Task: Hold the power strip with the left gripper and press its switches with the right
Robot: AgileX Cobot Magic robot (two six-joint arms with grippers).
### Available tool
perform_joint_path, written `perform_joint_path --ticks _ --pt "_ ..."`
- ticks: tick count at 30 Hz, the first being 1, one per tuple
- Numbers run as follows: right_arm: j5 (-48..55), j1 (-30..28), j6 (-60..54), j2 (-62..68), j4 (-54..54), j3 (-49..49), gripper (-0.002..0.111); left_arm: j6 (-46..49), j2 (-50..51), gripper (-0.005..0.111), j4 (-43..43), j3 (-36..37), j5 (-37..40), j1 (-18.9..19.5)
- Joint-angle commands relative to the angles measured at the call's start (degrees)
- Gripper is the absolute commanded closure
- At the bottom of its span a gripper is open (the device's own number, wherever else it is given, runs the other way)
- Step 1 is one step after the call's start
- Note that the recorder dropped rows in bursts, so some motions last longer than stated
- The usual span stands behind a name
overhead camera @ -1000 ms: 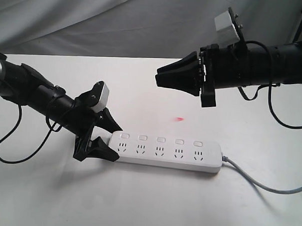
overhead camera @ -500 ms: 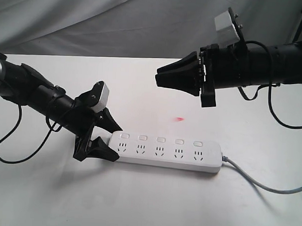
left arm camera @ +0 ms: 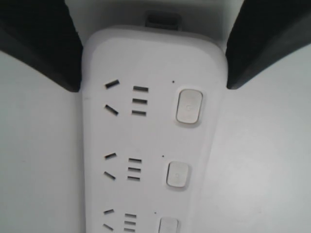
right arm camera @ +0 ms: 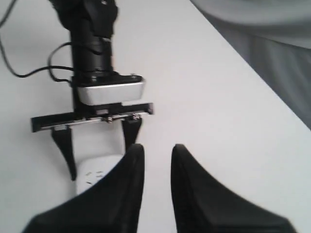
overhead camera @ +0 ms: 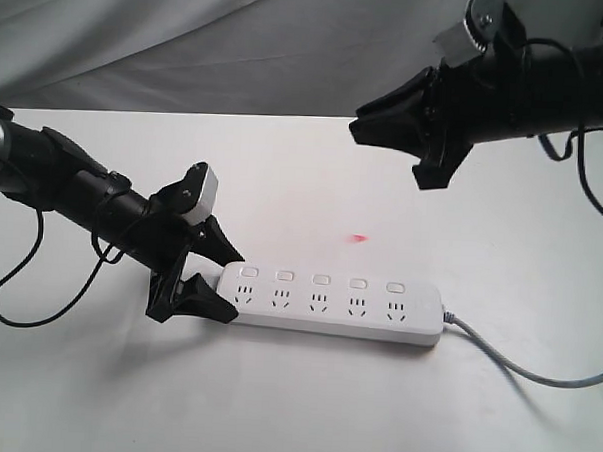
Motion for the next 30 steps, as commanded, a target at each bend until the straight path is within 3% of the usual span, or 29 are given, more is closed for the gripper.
perform_joint_path --ticks 1,6,9,19,24,30 --pt "-11.1 -0.2 16.5 -6.7 -7.2 0.2 0.089 0.1 -0.2 0.104 -0.1 -0.1 -1.6 -0.2" --pt "-18.5 -0.2 34.3 -14.2 -15.7 0.2 0.089 0.1 -0.2 0.104 -0.1 -0.1 -1.6 -0.2" --pt "-20.2 -0.2 38.9 -19.4 -20.8 1.5 0.089 0.1 -0.2 0.104 -0.1 -0.1 -1.6 -0.2" --pt "-38.4 -0.2 42.1 -40.0 -21.8 18.1 0.089 0.1 -0.2 0.104 -0.1 -0.1 -1.6 -0.2" --pt "-42.3 -0.2 43.3 -51.6 -22.7 27.1 0.089 0.1 -0.2 0.104 -0.1 -0.1 -1.6 -0.2" --pt "-44.2 -0.1 43.5 -65.6 -31.6 34.5 0.089 0.1 -0.2 0.104 -0.1 -0.1 -1.6 -0.2"
